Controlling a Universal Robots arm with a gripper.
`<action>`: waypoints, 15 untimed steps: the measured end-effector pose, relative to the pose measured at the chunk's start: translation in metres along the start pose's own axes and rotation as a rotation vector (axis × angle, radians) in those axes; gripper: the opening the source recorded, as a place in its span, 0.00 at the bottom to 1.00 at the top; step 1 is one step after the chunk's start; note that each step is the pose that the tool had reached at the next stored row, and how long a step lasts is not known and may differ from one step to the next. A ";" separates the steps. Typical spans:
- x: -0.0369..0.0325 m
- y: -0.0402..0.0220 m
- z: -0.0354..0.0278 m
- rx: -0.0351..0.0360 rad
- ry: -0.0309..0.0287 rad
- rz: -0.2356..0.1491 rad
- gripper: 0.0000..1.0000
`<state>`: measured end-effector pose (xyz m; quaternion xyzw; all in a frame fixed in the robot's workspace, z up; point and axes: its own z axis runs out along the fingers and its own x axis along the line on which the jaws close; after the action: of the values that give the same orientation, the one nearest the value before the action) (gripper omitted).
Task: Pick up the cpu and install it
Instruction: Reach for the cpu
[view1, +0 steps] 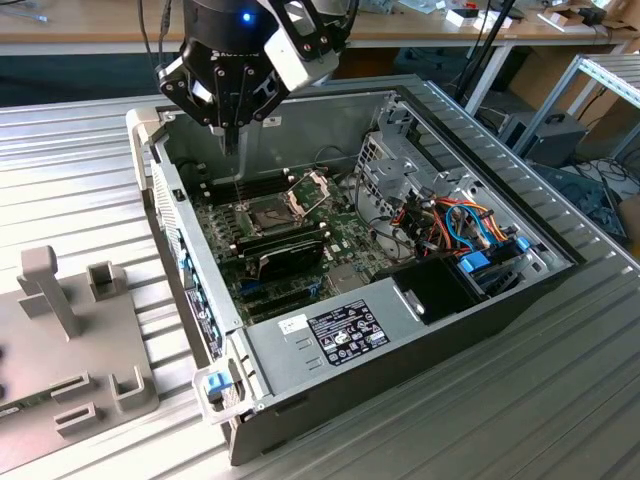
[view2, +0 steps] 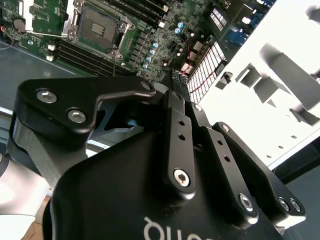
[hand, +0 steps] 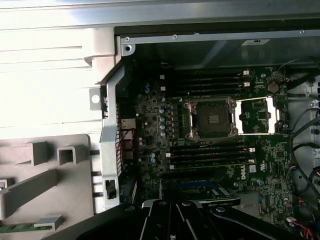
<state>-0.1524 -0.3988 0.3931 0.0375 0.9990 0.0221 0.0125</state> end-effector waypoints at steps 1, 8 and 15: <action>0.0002 0.0000 0.0000 0.0001 0.0000 0.000 0.11; 0.0029 -0.0002 -0.0001 0.0000 0.0000 0.000 0.11; 0.0054 -0.0004 -0.0001 0.0000 0.0000 0.000 0.11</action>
<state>-0.1578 -0.3988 0.3931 0.0374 0.9990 0.0221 0.0125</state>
